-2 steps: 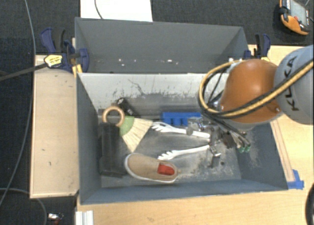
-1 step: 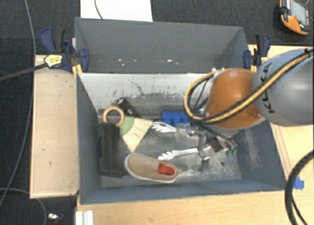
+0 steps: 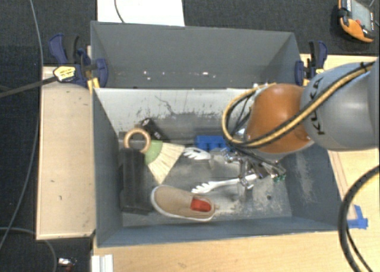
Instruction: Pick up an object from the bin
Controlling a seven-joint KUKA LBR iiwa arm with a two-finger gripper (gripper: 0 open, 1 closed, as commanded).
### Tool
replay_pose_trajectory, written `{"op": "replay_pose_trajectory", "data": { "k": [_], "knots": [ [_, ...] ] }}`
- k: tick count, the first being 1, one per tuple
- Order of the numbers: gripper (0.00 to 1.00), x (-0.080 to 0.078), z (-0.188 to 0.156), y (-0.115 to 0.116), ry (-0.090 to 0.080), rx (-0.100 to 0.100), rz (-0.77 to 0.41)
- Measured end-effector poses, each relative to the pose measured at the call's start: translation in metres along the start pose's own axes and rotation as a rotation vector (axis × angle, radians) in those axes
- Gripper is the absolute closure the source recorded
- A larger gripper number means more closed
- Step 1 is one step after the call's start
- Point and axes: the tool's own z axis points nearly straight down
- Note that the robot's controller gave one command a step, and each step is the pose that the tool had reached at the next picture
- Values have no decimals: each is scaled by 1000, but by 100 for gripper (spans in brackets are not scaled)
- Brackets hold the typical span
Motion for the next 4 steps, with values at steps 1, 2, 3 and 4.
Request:
{"op": "replay_pose_trajectory", "data": {
  "k": [1, 2, 3, 4],
  "knots": [
    [100, 26, -1, -7, 10, -6, 130],
    [100, 26, -1, -7, 10, -6, 130],
    [100, 26, -9, -7, 7, -5, 130],
    [100, 26, -15, -7, 6, -5, 130]
  ]
}}
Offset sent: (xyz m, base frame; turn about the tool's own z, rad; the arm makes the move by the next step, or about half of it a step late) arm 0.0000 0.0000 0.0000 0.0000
